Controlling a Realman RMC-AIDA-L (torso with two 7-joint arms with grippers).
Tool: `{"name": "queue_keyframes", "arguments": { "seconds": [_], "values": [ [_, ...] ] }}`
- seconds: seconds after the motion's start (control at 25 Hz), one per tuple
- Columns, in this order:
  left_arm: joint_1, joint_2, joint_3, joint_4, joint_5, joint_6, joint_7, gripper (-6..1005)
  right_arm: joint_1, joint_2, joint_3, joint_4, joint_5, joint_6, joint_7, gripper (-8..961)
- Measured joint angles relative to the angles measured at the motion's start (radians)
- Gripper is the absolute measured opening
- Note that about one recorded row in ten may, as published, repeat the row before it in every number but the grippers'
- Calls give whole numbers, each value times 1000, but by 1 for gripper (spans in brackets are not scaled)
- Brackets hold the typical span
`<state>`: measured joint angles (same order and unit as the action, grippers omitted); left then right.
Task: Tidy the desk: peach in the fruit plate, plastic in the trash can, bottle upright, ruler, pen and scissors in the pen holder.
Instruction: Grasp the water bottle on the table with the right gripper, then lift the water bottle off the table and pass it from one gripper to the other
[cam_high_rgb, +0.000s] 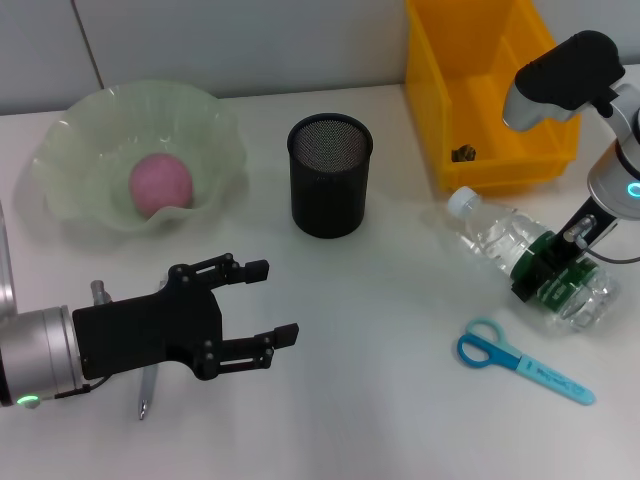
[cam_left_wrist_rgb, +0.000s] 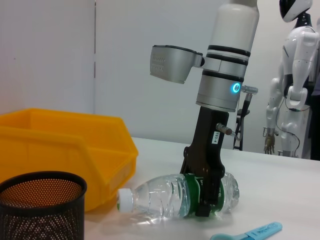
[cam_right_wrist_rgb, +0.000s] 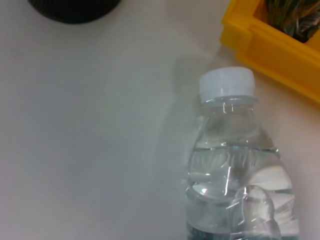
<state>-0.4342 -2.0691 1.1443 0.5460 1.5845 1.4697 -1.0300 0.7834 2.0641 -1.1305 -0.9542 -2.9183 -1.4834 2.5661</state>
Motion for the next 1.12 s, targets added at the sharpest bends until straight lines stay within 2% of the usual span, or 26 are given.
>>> {"name": "queue_keyframes", "arguments": {
  "seconds": [0.2,0.48,0.72,0.92,1.08,1.12],
  "values": [
    [-1,0,0,0,0,1,-2,810,-7,9,0,-20,6,-9,-5,772],
    [-1,1,-1,0,-3,6,-1,810,-42,16,-7,-132,52,-74,-13,770],
    [4,1,-6,0,-7,6,3,810,-118,18,-96,-276,109,-102,3,769],
    [3,3,-9,0,-9,6,3,811,-155,18,-103,-354,135,-128,10,769],
    [8,3,-22,6,-10,14,4,811,-227,18,-104,-492,211,-157,-11,770],
    [10,3,-42,7,-11,28,5,811,-271,19,-104,-567,246,-159,-24,770]
  ]
}}
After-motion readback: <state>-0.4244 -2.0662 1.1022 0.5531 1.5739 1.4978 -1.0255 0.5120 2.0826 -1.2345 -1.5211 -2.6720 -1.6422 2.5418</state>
